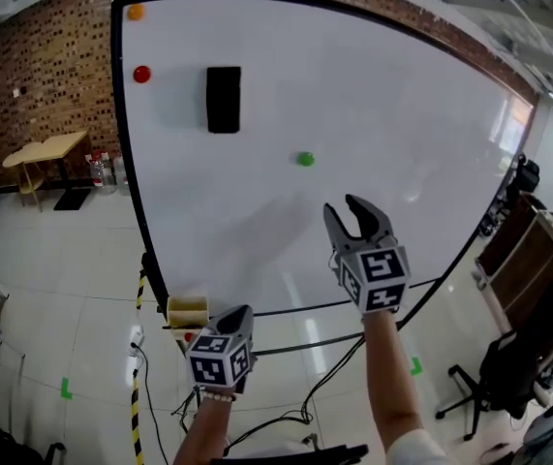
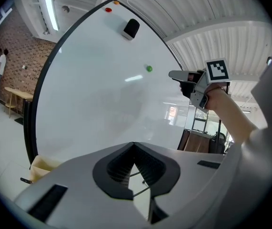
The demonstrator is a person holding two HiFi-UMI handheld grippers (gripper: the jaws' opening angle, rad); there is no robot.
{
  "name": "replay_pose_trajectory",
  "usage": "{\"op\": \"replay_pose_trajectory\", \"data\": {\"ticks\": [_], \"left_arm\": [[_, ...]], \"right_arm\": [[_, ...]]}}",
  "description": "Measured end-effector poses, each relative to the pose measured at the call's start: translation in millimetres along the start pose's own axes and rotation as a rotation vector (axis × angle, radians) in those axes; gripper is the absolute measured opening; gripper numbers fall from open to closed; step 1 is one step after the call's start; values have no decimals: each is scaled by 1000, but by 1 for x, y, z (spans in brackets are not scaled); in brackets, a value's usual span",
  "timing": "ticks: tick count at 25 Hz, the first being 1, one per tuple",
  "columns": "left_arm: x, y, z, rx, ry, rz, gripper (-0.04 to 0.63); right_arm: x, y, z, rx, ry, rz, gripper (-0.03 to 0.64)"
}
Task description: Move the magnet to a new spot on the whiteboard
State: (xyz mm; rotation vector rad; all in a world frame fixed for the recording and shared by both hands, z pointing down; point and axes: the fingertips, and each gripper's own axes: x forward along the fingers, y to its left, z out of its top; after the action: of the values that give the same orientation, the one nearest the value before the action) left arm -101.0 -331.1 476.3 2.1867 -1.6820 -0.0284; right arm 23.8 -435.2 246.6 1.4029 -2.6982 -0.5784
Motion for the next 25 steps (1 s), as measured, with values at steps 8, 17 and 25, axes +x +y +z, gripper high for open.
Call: {"op": "replay_pose_trajectory", "data": {"ticks": [8,17,25], "left_arm": [[-4,11,-1,-18,-7,14,-2],[-8,26,1,-40,-17,26,-2],[-9,33,0,-46,-18,30,-2]], "right_arm": [[58,8,33,-173,-11,-36,227],[96,12,29,-252,54,-63,221],[103,12,22,-226,67,-63,176]]}}
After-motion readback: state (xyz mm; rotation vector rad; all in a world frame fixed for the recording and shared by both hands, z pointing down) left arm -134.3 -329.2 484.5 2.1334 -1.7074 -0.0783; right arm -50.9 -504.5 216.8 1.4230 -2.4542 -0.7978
